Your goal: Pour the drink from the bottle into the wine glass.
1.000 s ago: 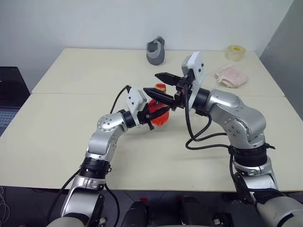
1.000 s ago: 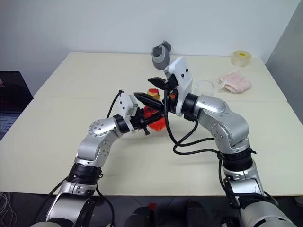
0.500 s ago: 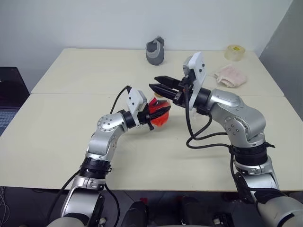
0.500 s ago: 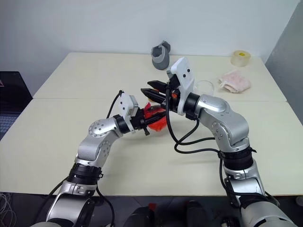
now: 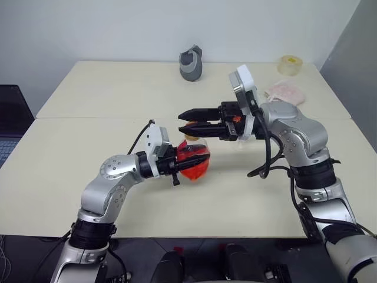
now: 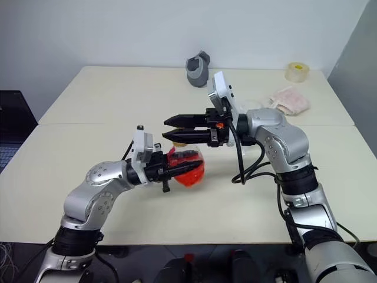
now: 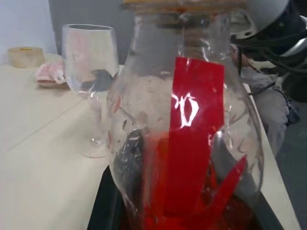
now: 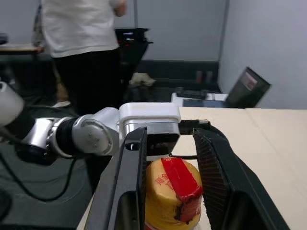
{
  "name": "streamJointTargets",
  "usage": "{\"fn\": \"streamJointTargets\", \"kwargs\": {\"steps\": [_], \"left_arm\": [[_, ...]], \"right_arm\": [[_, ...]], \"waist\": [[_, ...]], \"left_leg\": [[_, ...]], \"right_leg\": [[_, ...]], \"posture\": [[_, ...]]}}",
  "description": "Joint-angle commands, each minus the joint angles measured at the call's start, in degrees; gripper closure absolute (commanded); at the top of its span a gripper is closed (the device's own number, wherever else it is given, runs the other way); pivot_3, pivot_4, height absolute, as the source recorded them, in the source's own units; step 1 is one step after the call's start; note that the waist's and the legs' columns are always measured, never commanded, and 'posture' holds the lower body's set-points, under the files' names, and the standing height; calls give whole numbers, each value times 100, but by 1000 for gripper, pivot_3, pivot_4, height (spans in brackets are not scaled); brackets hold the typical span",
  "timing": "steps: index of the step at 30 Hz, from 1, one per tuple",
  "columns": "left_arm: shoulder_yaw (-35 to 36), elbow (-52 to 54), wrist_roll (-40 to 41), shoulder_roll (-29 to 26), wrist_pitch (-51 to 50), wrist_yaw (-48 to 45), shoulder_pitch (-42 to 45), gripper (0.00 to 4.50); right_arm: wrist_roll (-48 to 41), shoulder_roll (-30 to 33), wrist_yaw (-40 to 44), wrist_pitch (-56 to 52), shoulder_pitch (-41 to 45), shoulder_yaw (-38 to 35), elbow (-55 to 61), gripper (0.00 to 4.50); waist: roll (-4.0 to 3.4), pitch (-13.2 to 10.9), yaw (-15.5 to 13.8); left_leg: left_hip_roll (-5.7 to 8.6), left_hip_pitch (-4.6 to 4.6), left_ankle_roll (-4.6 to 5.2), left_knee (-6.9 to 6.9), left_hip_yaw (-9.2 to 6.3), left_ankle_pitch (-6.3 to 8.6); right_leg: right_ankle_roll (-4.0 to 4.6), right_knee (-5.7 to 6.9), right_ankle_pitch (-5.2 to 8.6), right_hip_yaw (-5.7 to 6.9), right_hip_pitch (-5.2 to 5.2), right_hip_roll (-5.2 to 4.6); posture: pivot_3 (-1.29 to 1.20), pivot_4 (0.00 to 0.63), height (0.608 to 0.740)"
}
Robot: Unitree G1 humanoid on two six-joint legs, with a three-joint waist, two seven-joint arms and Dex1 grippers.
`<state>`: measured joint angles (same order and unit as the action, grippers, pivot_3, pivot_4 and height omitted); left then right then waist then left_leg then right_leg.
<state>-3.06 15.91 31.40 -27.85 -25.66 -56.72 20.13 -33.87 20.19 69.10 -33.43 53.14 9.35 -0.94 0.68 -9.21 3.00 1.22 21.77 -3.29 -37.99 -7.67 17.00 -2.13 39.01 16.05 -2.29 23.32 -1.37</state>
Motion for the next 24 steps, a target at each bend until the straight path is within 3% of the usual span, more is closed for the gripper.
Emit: {"fn": "streamJointTargets", "kwargs": {"steps": [1,7,11,15,24], "left_arm": [[-94,551,236,70,42,-40,9,3458],[168,-160,-256,-43,411,232,-87,3458],[233,-400,-404,-43,618,326,-46,3458],[120,-860,-628,258,860,525,350,3458],[-20,-1501,-847,596,1191,426,935,3458]], "right_arm": [[85,152,-1,74,179,-148,-73,2324],[-233,750,-663,-625,-578,-704,1067,271],[-350,817,-1506,-986,-1053,-1001,1852,271],[-163,295,-2583,-1128,-1155,-898,2255,271],[277,-197,-3344,-918,-797,-514,2078,271]], "waist": [[0,0,-12],[0,0,-75],[-5,-3,-97],[-5,-3,-106],[-5,-3,-107]], "left_leg": [[2,1,-1,-1,1,-1],[0,3,-4,0,-1,-2],[1,3,-1,2,6,-1],[-1,2,-2,2,4,-1],[4,5,-10,1,6,-6]], "right_leg": [[0,-1,0,-1,0,-3],[0,-3,0,0,0,-7],[0,-2,0,-6,4,-7],[0,2,0,-3,3,-4],[0,-1,0,-4,5,-4]], "posture": [[0,150,740],[0,150,740],[0,150,740],[0,150,740],[0,150,740]]}}
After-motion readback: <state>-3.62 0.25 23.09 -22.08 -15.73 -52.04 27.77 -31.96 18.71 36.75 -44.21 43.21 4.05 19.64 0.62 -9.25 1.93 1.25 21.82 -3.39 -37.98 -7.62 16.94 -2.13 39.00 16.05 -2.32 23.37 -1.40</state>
